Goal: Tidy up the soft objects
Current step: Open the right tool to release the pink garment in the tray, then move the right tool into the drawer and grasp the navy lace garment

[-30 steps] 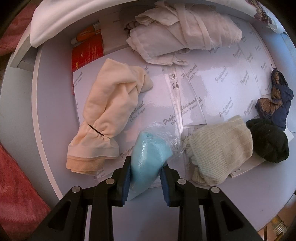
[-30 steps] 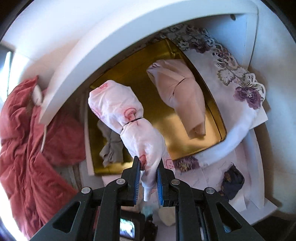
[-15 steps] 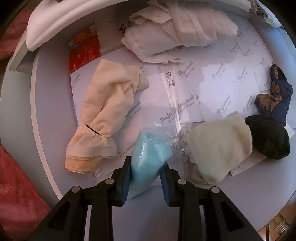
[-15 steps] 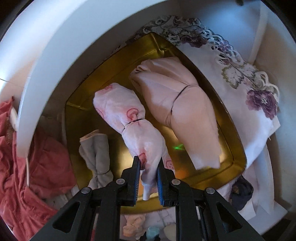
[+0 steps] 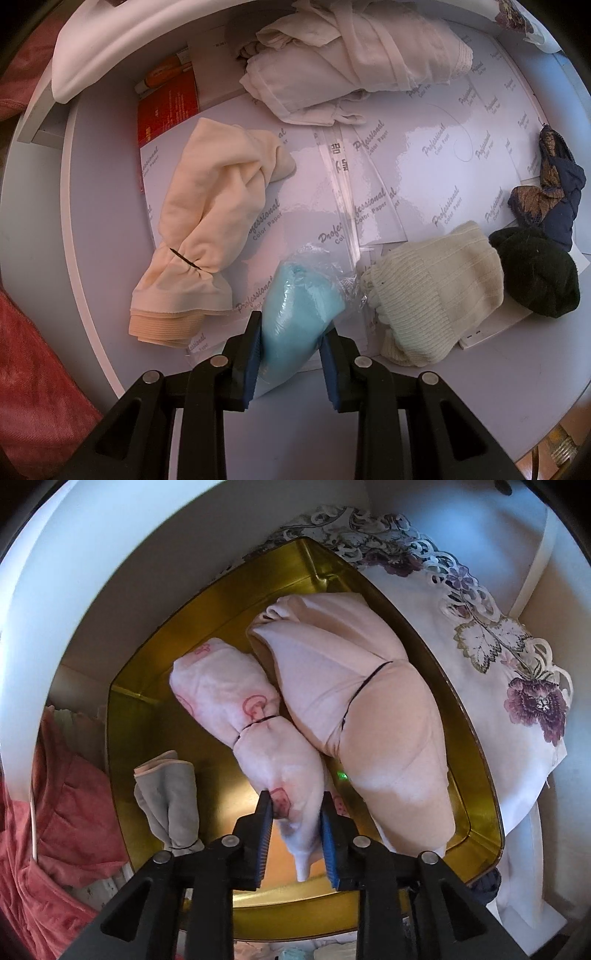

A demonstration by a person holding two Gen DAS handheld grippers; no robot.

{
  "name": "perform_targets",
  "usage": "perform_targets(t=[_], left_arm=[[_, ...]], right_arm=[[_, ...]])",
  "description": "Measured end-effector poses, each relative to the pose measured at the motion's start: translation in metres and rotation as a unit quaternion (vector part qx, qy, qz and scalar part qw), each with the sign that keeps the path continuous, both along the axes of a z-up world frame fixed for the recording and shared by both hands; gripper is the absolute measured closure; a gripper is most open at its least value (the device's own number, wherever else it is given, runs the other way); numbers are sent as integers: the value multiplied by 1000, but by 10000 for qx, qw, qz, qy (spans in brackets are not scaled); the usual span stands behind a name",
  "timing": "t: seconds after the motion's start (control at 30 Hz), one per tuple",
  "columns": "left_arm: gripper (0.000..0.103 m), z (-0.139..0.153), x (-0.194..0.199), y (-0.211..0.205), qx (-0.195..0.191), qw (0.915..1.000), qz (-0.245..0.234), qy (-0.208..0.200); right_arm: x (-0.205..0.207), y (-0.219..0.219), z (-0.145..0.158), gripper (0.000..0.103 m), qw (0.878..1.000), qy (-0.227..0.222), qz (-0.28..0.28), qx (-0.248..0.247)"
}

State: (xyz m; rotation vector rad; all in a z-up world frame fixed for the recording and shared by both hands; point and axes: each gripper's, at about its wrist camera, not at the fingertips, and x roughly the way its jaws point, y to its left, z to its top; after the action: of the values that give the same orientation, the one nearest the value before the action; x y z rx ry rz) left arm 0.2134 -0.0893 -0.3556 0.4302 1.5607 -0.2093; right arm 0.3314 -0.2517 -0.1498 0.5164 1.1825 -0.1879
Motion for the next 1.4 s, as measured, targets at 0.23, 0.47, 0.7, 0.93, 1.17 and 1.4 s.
perform_targets(t=[0.23,0.47,0.7,0.93,1.17,1.4], left_arm=[[75,0,0,0,3,10000,-4,3],[75,0,0,0,-1,10000,0,2],[75,0,0,0,2,10000,2,4],[75,0,1,0,4,10000,2,7],[75,0,1,0,5,10000,3,9],[75,0,1,-1,5,10000,6,11]], right_arm=[[-6,-3,1,70,9998,1,128,-123],[-15,-8,2,54,9997,-9,186,-175],[-31,-10,13,49,9992,-133,317,-223],[-53,-10,27,47,9979,-280,524,-275],[-64,-15,41,47,9969,-415,614,-274],[-78,-17,52,46,9955,-570,705,-261]])
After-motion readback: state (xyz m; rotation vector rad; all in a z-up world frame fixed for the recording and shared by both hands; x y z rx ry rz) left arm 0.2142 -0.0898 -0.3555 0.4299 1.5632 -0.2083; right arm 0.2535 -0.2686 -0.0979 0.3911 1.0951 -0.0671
